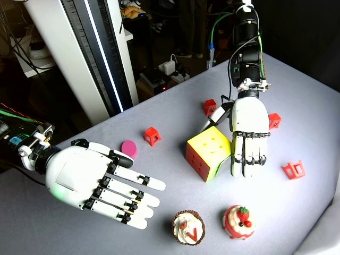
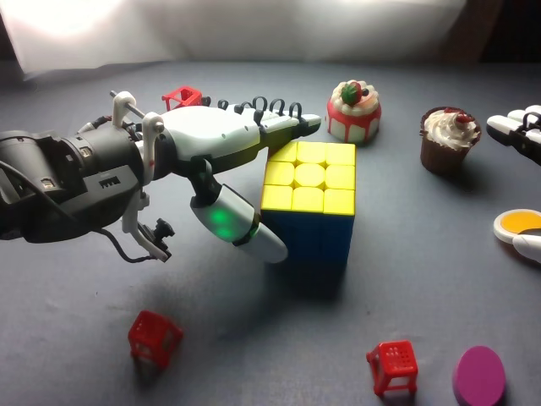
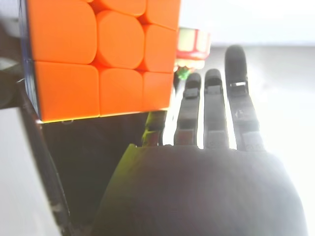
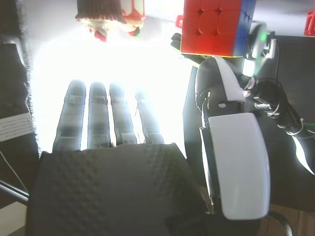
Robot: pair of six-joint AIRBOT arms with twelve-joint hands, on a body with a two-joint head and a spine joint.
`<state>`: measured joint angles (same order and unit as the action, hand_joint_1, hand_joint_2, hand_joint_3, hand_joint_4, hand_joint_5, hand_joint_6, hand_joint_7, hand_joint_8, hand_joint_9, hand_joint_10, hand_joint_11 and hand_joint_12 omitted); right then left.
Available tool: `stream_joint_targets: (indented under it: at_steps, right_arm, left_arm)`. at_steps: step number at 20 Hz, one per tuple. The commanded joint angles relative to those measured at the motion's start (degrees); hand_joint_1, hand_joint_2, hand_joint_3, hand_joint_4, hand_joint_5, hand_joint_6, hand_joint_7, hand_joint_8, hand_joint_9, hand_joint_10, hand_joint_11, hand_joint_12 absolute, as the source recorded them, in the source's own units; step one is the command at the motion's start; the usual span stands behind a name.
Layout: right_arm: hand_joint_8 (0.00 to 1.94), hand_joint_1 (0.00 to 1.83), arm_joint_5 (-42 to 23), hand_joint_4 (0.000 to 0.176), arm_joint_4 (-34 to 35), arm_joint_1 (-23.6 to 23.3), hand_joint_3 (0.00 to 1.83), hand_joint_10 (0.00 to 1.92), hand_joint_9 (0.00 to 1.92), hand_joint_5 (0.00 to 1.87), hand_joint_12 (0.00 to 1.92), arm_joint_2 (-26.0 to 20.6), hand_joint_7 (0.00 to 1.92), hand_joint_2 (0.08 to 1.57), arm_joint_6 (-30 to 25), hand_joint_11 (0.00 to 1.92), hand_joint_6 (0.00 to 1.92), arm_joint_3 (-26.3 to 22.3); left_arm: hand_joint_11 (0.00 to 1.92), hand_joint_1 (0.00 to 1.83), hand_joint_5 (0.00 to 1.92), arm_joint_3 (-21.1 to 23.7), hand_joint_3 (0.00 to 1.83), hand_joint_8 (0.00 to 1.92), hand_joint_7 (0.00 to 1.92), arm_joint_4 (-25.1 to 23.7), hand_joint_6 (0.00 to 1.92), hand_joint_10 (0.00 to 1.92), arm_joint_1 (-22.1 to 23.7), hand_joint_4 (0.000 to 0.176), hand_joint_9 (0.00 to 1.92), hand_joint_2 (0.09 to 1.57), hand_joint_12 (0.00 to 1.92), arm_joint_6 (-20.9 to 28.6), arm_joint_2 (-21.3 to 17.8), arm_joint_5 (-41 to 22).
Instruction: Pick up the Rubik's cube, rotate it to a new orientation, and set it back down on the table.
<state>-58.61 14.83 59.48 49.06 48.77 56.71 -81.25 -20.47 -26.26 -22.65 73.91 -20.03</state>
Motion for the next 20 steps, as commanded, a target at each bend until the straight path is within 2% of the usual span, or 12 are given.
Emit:
stream_joint_targets:
  at_steps: [1, 2, 4, 7, 8, 10, 13, 14, 15, 16, 17, 20]
  right_arm:
    - [0.0, 0.62, -6.6, 0.053, 0.6, -0.3, 0.0, 0.0, 0.0, 0.0, 0.0, -0.1, 0.0, 1.18, -0.1, 0.0, 0.0, 0.2]
    - [0.0, 0.62, -6.6, 0.053, 0.6, -0.2, 0.0, 0.0, 0.0, 0.0, 0.0, -0.1, 0.0, 1.18, -0.1, 0.0, 0.0, 0.2]
    - [0.0, 0.64, -6.5, 0.027, 0.8, -0.2, 0.0, 0.0, 0.0, 0.0, 0.0, 0.0, 0.0, 1.19, -0.1, 0.0, 0.0, 0.2]
    - [0.0, 0.61, -6.5, 0.031, 1.0, -0.1, 0.0, 0.0, 0.0, 0.0, 0.0, 0.1, 0.0, 1.19, -0.1, 0.0, 0.0, 0.2]
    - [0.0, 0.59, -6.5, 0.043, 1.0, -0.1, 0.0, 0.0, 0.0, 0.0, 0.0, 0.2, 0.0, 1.18, -0.1, 0.0, 0.0, 0.2]
    - [0.0, 0.62, -6.6, 0.034, 1.1, 0.0, 0.0, 0.0, 0.0, 0.0, 0.0, 0.2, 0.0, 1.19, -0.1, 0.0, 0.0, 0.2]
    - [0.0, 0.59, -6.6, 0.021, 1.4, 0.1, 0.0, 0.0, 0.0, 0.0, 0.0, 0.2, 0.0, 1.19, -0.1, 0.0, 0.0, 0.2]
    - [0.0, 0.59, -6.6, 0.027, 1.4, 0.1, 0.0, 0.0, 0.0, 0.0, 0.0, 0.3, 0.0, 1.19, -0.1, 0.0, 0.0, 0.2]
    - [0.0, 0.58, -6.6, 0.035, 1.4, 0.1, 0.0, 0.0, 0.0, 0.0, 0.0, 0.4, 0.0, 1.19, -0.1, 0.0, 0.0, 0.2]
    - [0.0, 0.6, -6.6, 0.023, 1.4, 0.1, 0.0, 0.0, 0.0, 0.0, 0.0, 0.4, 0.0, 1.19, -0.1, 0.0, 0.0, 0.2]
    - [0.0, 0.59, -6.6, 0.035, 1.5, 0.1, 0.0, 0.0, 0.0, 0.0, 0.0, 0.5, 0.0, 1.18, 0.0, 0.0, 0.0, 0.2]
    - [0.0, 0.6, -6.6, 0.048, 1.6, 0.2, 0.0, 0.0, 0.0, 0.0, 0.0, 0.5, 0.0, 1.19, 0.0, 0.0, 0.0, 0.2]
  left_arm:
    - [0.0, 0.69, 0.0, 0.3, 0.01, 0.0, 0.0, 0.8, 0.0, 0.0, 0.3, 0.047, 0.0, 0.78, 1.4, 0.3, -0.7, -5.8]
    - [0.0, 0.69, 0.0, 0.5, 0.01, 0.0, 0.0, 0.9, 0.0, 0.0, 0.3, 0.047, 0.0, 0.79, 1.4, 0.4, -0.9, -6.1]
    - [0.0, 0.69, 0.0, 0.9, 0.02, 0.0, 0.0, 0.5, 0.0, 0.0, 0.4, 0.047, 0.0, 0.8, 1.4, 0.4, -1.3, -6.2]
    - [0.0, 0.67, 0.0, 1.2, 0.0, 0.0, 0.0, -0.8, 0.0, 0.0, 1.2, 0.041, 0.0, 0.78, 1.37, 0.4, -1.7, -5.6]
    - [0.0, 0.66, 0.0, 1.6, 0.0, 0.0, 0.0, -1.5, 0.0, 0.0, 1.5, 0.048, 0.0, 0.78, 1.37, 0.3, -2.1, -5.6]
    - [0.0, 0.67, 0.0, 2.2, 0.0, 0.0, 0.0, -2.2, 0.0, 0.0, 1.9, 0.059, 0.0, 0.76, 1.41, 0.2, -2.6, -5.7]
    - [0.0, 0.68, 0.0, 2.6, 0.0, 0.0, 0.0, -3.3, 0.0, 0.0, 2.8, 0.045, 0.0, 0.76, 1.32, -0.2, -2.8, -5.7]
    - [0.0, 0.68, 0.0, 2.6, 0.0, 0.0, 0.0, -3.5, 0.0, 0.0, 3.1, 0.04, 0.0, 0.76, 1.27, -0.3, -2.7, -5.1]
    - [0.0, 0.67, 0.0, 2.5, 0.0, 0.0, 0.0, -3.6, 0.0, 0.0, 3.1, 0.048, 0.0, 0.75, 1.35, -0.5, -2.6, -4.8]
    - [0.0, 0.68, 0.0, 2.3, 0.01, 0.0, 0.0, -3.6, 0.0, 0.0, 3.3, 0.052, 0.0, 0.77, 1.36, -0.6, -2.4, -4.4]
    - [0.0, 0.68, 0.0, 2.0, 0.01, 0.0, 0.0, -3.6, 0.0, 0.0, 3.3, 0.065, 0.0, 0.78, 1.47, -0.6, -2.1, -4.0]
    - [0.0, 0.7, 0.0, 1.2, 0.0, 0.0, 0.0, -2.9, 0.0, 0.0, 3.0, 0.058, 0.0, 0.76, 1.5, -0.7, -1.1, -3.1]
